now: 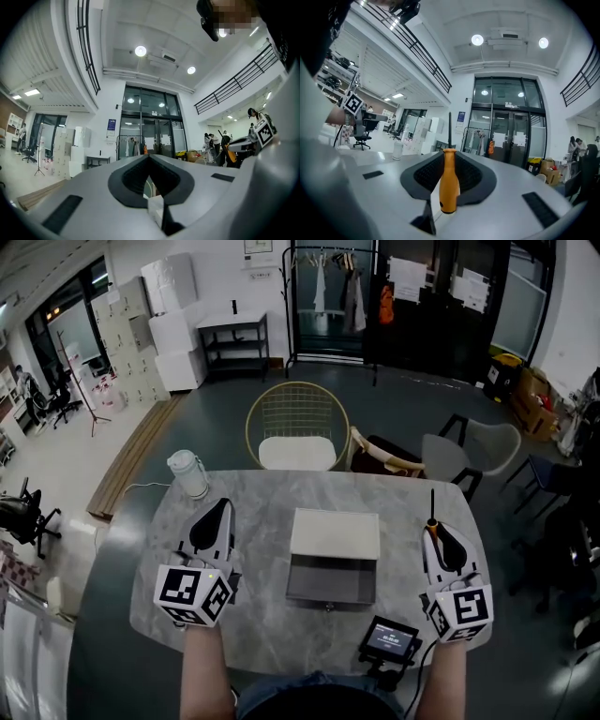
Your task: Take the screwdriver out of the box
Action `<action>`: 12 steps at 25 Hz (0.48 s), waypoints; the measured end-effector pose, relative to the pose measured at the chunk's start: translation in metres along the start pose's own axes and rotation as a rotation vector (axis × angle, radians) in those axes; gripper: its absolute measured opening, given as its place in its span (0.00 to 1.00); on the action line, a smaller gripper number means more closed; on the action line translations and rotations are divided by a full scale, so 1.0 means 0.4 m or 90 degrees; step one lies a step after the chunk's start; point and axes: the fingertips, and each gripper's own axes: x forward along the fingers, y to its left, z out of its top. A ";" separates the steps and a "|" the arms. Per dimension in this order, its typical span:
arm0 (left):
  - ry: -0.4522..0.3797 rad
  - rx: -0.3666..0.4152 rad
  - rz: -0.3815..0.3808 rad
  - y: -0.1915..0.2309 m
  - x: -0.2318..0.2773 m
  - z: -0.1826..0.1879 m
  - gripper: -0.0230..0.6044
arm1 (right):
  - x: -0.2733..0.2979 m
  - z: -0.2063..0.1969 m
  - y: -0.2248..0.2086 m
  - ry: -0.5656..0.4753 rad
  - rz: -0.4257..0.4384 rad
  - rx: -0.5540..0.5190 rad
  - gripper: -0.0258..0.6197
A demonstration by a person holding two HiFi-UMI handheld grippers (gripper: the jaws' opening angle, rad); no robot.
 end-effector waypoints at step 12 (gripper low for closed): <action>-0.017 -0.024 -0.038 -0.027 0.052 -0.021 0.06 | 0.021 0.025 -0.009 -0.023 -0.016 0.026 0.18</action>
